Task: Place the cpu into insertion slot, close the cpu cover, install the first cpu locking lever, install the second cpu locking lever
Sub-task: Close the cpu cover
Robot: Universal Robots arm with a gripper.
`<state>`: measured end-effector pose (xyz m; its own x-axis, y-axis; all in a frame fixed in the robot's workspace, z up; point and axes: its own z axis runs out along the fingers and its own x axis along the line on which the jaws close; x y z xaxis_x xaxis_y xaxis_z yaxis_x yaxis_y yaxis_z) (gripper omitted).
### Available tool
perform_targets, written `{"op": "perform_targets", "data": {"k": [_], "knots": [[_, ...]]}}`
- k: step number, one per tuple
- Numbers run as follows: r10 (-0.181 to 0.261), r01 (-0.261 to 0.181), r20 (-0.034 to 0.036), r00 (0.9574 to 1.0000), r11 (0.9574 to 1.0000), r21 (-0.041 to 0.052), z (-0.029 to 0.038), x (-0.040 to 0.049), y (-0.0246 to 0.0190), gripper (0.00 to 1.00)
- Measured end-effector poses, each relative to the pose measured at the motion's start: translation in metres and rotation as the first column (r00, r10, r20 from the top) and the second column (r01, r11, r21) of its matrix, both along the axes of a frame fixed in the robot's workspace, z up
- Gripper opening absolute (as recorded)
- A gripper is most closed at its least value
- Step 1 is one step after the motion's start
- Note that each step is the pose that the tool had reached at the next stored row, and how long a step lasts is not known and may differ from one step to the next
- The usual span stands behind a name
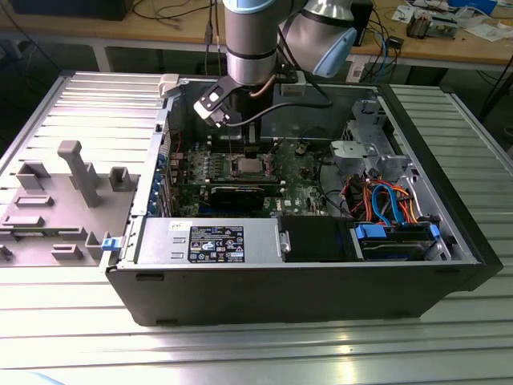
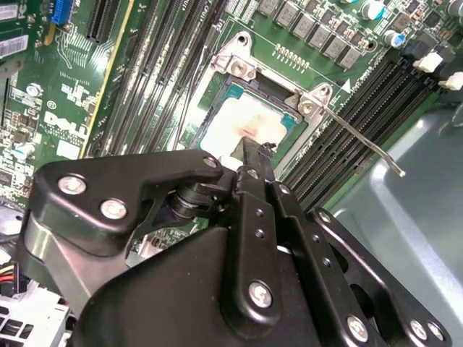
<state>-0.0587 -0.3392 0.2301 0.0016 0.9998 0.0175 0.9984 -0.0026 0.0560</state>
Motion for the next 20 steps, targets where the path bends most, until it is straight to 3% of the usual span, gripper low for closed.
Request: {"op": "perform_targets", "data": {"k": [5,6,8,9,20], "knots": [[0.0,0.0,0.0,1.0,1.0,0.0001,0.0003,0.0,0.0,0.11],[0.0,0.0,-0.0027,1.0,1.0,0.0002,0.0003,0.0004,0.0,0.11],[0.0,0.0,-0.0201,0.9998,1.0,0.0,0.0004,0.0016,0.0,0.11],[0.0,0.0,-0.0247,0.9997,1.0,-0.0001,0.0004,0.0019,0.0,0.11],[0.015,-0.015,-0.025,0.9996,0.9999,0.0002,0.0062,0.002,0.0,0.11]]}}
